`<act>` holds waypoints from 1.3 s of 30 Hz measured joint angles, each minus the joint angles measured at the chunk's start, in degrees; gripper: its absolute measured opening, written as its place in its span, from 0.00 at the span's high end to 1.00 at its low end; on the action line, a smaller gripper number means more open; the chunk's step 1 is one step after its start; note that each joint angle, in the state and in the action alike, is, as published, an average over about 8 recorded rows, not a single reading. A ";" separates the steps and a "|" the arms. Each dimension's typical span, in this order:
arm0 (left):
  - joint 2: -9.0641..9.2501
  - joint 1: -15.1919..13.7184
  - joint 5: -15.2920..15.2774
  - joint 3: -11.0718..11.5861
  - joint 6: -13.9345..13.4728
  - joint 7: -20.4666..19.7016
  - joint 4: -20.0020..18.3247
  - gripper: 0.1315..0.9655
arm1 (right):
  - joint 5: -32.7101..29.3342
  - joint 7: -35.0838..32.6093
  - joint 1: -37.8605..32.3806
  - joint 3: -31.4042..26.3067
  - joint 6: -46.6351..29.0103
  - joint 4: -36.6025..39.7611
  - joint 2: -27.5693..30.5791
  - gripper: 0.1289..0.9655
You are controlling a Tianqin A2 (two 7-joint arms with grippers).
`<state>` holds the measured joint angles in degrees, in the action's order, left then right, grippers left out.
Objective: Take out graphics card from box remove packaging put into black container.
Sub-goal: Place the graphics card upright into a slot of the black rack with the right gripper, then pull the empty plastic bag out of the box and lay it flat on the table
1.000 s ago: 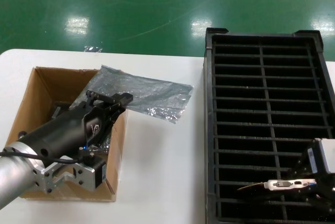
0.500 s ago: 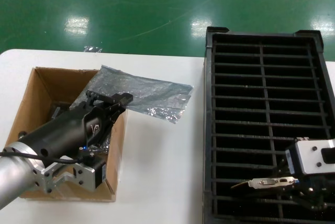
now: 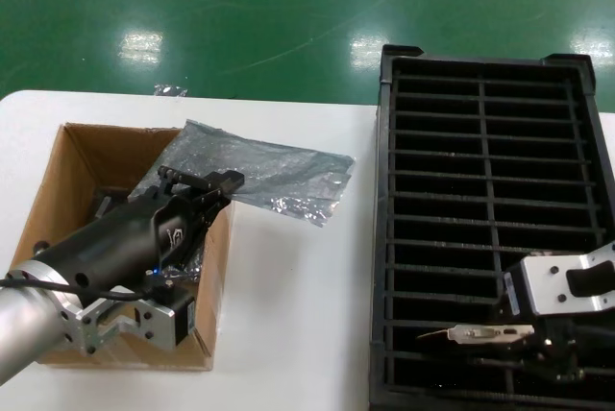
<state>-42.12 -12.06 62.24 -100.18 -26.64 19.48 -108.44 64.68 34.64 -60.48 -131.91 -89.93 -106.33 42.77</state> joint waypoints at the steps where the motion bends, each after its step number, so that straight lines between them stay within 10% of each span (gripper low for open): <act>1: 0.00 0.00 0.00 0.00 0.00 0.00 0.00 0.99 | -0.11 -0.04 0.06 -0.04 0.00 0.11 -0.14 0.91; 29: 0.00 0.00 0.00 0.00 0.00 0.00 0.00 0.99 | 2.14 0.65 -0.18 1.57 0.01 -1.61 -0.20 0.54; 39: 0.00 0.00 0.00 0.00 0.00 0.00 0.00 0.99 | 2.88 -1.29 7.34 10.68 5.33 -3.47 3.96 0.27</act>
<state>-42.12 -12.06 62.24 -100.18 -26.64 19.48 -108.45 67.56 33.35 -53.14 -121.23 -84.59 -109.80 46.72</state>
